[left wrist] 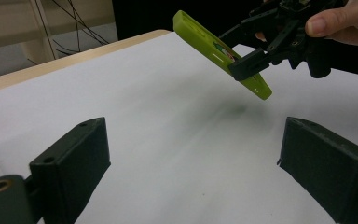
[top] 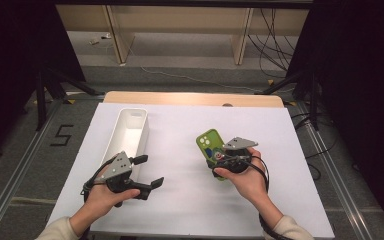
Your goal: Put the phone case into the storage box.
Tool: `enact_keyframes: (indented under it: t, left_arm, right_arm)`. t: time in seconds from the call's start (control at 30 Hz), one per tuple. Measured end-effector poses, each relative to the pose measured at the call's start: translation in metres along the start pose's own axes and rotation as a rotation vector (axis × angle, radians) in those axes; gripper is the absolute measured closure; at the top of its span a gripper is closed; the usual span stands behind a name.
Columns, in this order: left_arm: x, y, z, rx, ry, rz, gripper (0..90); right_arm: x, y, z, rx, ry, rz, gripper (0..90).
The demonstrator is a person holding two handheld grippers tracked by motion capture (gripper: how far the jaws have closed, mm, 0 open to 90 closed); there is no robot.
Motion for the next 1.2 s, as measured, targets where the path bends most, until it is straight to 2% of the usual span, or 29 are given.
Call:
enact_keyframes:
  t: [0.5, 1.2]
  left_arm:
    - [0.000, 0.000, 0.000, 0.001, 0.003, 0.000, 8.2]
    - [0.002, -0.002, -0.001, 0.008, 0.005, 0.004, 9.3]
  right_arm:
    - [-0.001, 0.004, -0.007, 0.020, 0.033, 0.052, 16.6]
    - [-0.004, 0.009, -0.020, 0.047, 0.054, 0.078, 16.6]
Point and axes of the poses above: each handheld gripper's, and its own axes: y roughly backward along the jaws, x roughly out of its top, z roughly to its right, the point moved 6 cm from there along -y, roughly forward along the jaws, and after that the axes turned 1 degree about x, right-handed, at the moved point
